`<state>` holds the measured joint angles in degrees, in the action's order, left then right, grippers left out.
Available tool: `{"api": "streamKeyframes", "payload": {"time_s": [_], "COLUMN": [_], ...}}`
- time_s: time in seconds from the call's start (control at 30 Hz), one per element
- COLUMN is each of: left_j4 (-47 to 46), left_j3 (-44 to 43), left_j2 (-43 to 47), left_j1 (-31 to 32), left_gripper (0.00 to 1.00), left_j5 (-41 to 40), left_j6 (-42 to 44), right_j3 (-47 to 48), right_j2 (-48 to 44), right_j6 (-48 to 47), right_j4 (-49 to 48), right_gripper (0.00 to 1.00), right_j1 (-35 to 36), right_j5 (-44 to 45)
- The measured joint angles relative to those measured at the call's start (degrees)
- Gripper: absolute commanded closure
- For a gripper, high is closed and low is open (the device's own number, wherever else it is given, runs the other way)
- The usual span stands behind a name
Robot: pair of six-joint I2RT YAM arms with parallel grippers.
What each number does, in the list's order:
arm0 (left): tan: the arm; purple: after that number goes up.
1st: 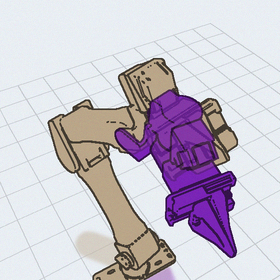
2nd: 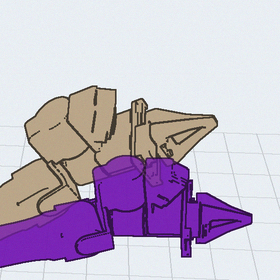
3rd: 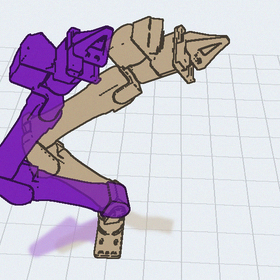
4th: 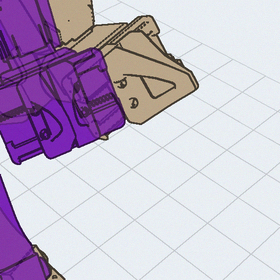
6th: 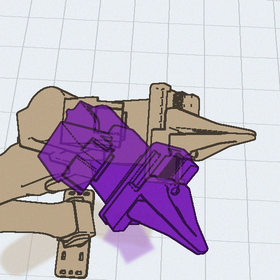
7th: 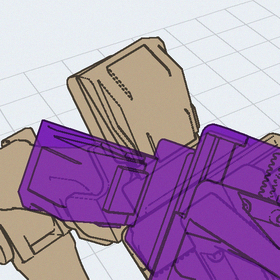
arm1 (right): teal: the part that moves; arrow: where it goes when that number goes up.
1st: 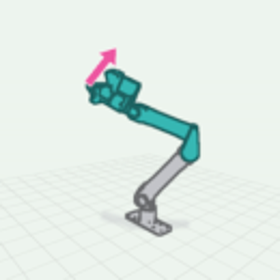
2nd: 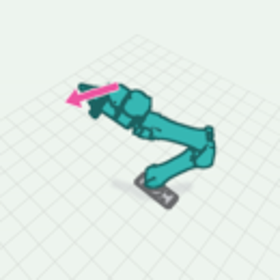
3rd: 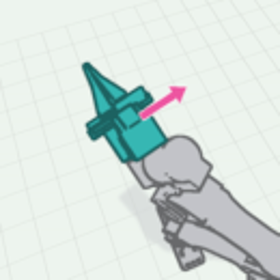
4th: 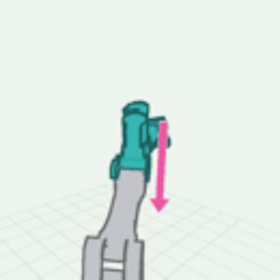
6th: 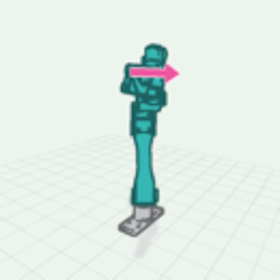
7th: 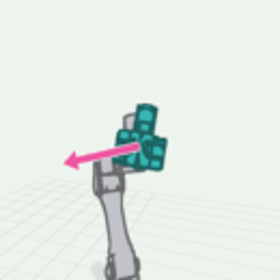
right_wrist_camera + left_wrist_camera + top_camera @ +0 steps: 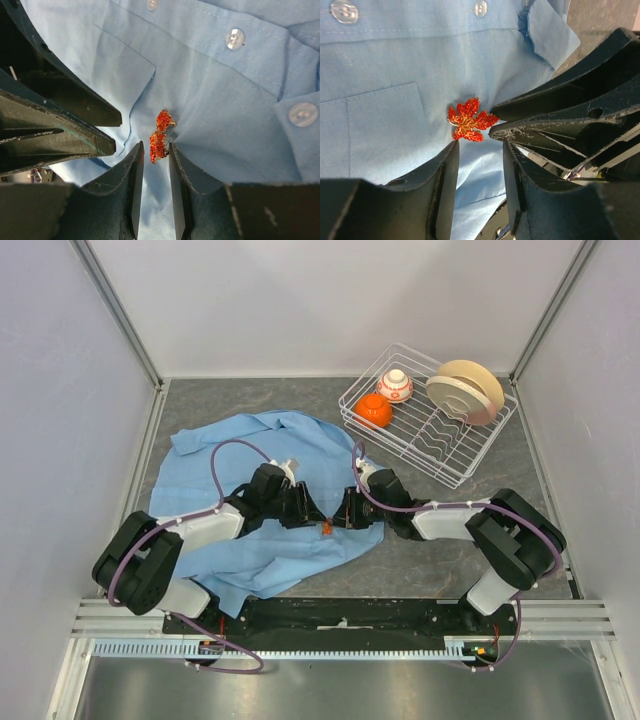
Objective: Remove the brooch from the garment
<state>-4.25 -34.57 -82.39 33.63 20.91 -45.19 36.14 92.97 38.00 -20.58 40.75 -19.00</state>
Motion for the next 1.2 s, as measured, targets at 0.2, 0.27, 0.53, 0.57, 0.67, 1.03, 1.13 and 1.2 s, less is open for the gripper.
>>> {"api": "streamKeyframes", "payload": {"time_s": [0.2,0.27,0.53,0.57,0.67,1.03,1.13,1.2], "left_j4": [1.2,1.4,0.7,0.6,0.6,-0.8,-1.7,-1.8], "left_j3": [0.0,-0.3,-1.3,-1.3,-1.2,1.4,1.4,1.4], "left_j2": [0.3,-0.3,-4.7,-5.0,-5.2,2.0,3.4,3.5], "left_j1": [0.0,0.0,0.0,0.0,0.0,0.0,0.0,0.0], "left_gripper": [0.41,0.42,0.52,0.53,0.53,0.32,0.32,0.34], "left_j5": [-1.5,-1.4,0.6,0.8,1.2,-1.2,-1.4,-1.4], "left_j6": [-3.1,-4.8,-11.8,-12.4,-13.9,-13.1,-12.7,-12.6], "right_j3": [-0.4,-0.6,-1.9,-2.0,-2.4,-3.1,-3.1,-3.1], "right_j2": [0.0,0.0,1.3,1.7,2.5,2.5,2.5,2.7], "right_j6": [1.2,1.3,1.2,1.3,1.3,2.4,2.8,3.0], "right_j4": [-2.7,-3.3,-5.1,-5.7,-7.3,-12.5,-13.4,-13.7], "right_gripper": [0.66,0.66,0.67,0.68,0.68,0.61,0.57,0.57], "right_j1": [0.0,0.0,-0.3,-0.3,-0.3,-0.5,-0.4,-0.5], "right_j5": [-1.8,-2.2,-2.5,-2.8,-3.7,-6.9,-7.7,-7.8]}}
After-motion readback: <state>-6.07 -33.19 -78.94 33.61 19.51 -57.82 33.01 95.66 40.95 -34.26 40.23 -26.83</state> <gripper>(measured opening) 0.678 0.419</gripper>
